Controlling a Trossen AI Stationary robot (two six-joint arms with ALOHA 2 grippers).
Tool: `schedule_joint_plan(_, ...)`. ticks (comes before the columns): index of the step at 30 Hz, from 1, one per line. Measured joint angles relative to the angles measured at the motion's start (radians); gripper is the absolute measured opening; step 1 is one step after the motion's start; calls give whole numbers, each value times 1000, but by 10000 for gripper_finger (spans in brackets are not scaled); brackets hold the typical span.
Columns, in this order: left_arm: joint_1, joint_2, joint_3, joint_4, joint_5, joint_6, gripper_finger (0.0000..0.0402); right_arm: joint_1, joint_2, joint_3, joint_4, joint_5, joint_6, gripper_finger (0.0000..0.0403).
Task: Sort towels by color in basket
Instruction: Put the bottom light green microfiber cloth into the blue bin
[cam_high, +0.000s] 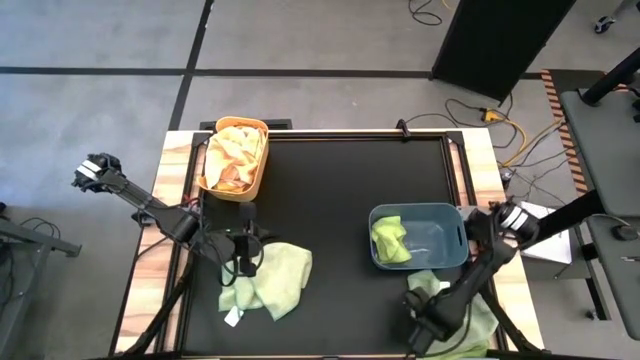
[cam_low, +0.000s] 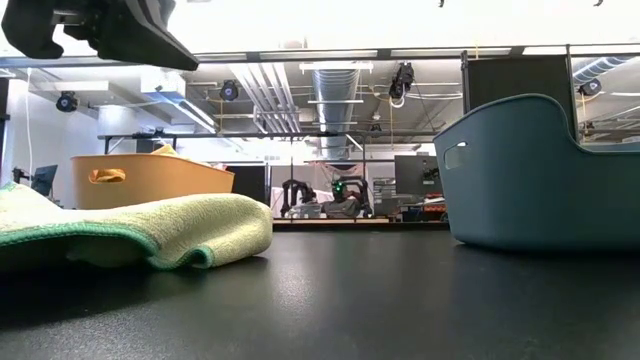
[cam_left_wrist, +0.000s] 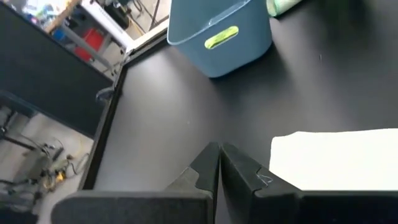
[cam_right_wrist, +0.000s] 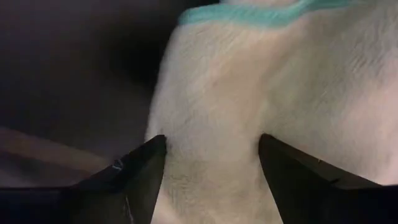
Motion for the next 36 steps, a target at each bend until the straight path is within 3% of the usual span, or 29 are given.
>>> schedule_joint_plan(8, 0, 0, 0, 31, 0, 98, 0, -71, 61, 5, -25, -68, -133, 205)
schedule_joint_plan(13, 1, 0, 0, 49, 0, 116, 0, -90, 25, 21, -46, 149, -192, 104)
schedule_joint_plan(16, 2, 0, 0, 58, 1, 102, 0, -89, 4, 40, -91, 189, -218, 30)
schedule_joint_plan(21, 3, 0, -1, 59, 1, 72, 0, -93, -83, 133, -183, 273, -299, 14)
schedule_joint_plan(25, 3, 0, -1, 71, 2, 13, 0, -84, -183, 227, -359, 526, -363, 13)
schedule_joint_plan(32, 2, 6, -1, 68, 5, -194, 0, -46, -353, 283, -589, 1165, -435, 13)
schedule_joint_plan(34, 2, 6, -1, 69, 30, -256, 0, -51, -387, 279, -624, 1279, -499, 13)
schedule_joint_plan(36, 0, 6, -1, 68, 65, -289, 0, -67, -413, 276, -663, 1321, -567, 13)
